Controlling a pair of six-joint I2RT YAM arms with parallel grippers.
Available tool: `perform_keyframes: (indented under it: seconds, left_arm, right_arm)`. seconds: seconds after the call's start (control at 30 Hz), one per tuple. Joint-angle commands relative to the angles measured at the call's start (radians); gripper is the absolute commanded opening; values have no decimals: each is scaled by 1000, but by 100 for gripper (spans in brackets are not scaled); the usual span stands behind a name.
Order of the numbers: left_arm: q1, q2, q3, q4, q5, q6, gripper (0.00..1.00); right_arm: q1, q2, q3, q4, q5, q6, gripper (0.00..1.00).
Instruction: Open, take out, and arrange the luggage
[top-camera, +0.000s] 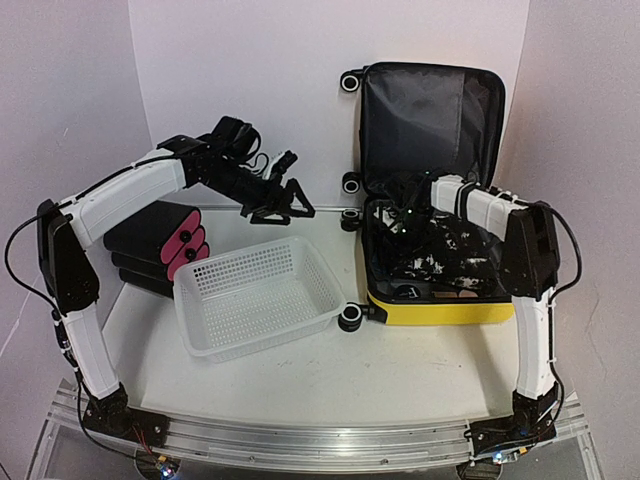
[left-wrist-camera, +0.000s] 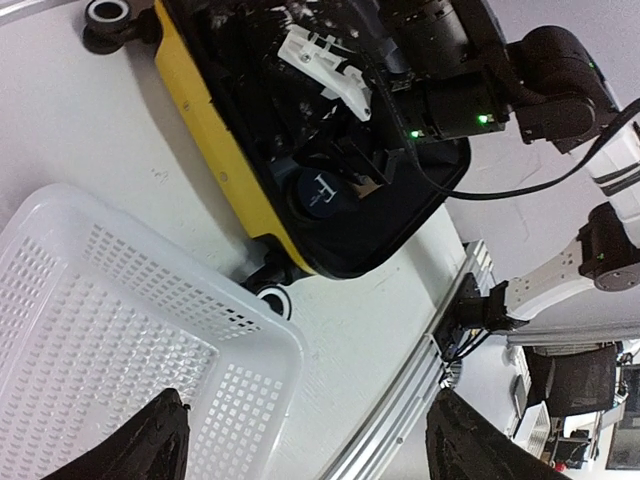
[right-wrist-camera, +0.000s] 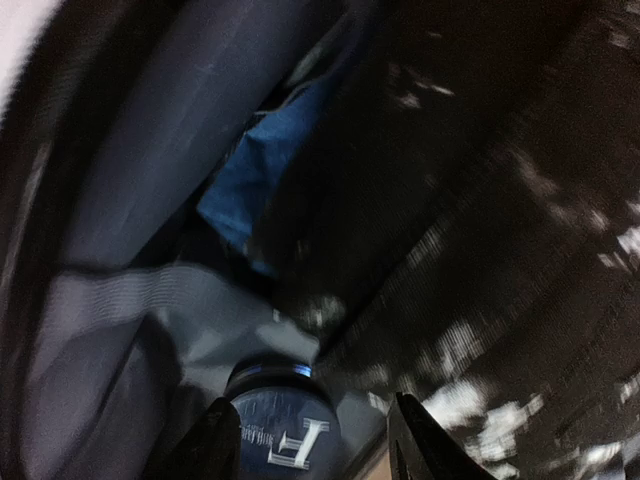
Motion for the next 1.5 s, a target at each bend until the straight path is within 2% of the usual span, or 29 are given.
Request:
perform_keyframes:
  seconds: [0.0, 0.17, 0.37, 0.5, 0.6, 0.83, 0.97, 1.07, 1.17, 1.23, 1.47]
  left_arm:
    - [0, -70, -58, -16, -83, 0, 81]
    - [0, -64, -57, -22, -81, -5, 81]
    - [0, -16, 8, -57, -71, 18, 80]
    - [0, -2, 32, -88, -75, 42, 80]
    - [0, -1, 34, -96, -87, 49, 80]
    - [0, 20, 71, -103, -99, 54, 80]
    - [-1, 39, 86, -106, -97, 54, 80]
    - [1, 47, 97, -107, -97, 53, 80]
    - [0, 55, 108, -106, -99, 55, 80]
    - [0, 63, 116, -107, -98, 54, 80]
    - [1, 76, 128, -107, -96, 53, 80]
  right_arm:
    - [31, 55, 74, 51, 108, -69, 51]
    - [39, 96, 94, 70, 194, -118, 51]
    - [40, 141, 76, 138, 226, -133, 56]
    - [43, 166, 47, 179, 260, -154, 64]
    - [43, 158, -3, 216, 285, -151, 69]
    - [43, 123, -127, 283, 250, -183, 71]
    - [43, 99, -173, 291, 325, -209, 72]
    - [43, 68, -213, 316, 339, -245, 63]
    - [39, 64, -219, 321, 347, -253, 45]
    - [35, 58, -216, 321, 324, -243, 36]
    - [13, 28, -203, 320, 231, -228, 17]
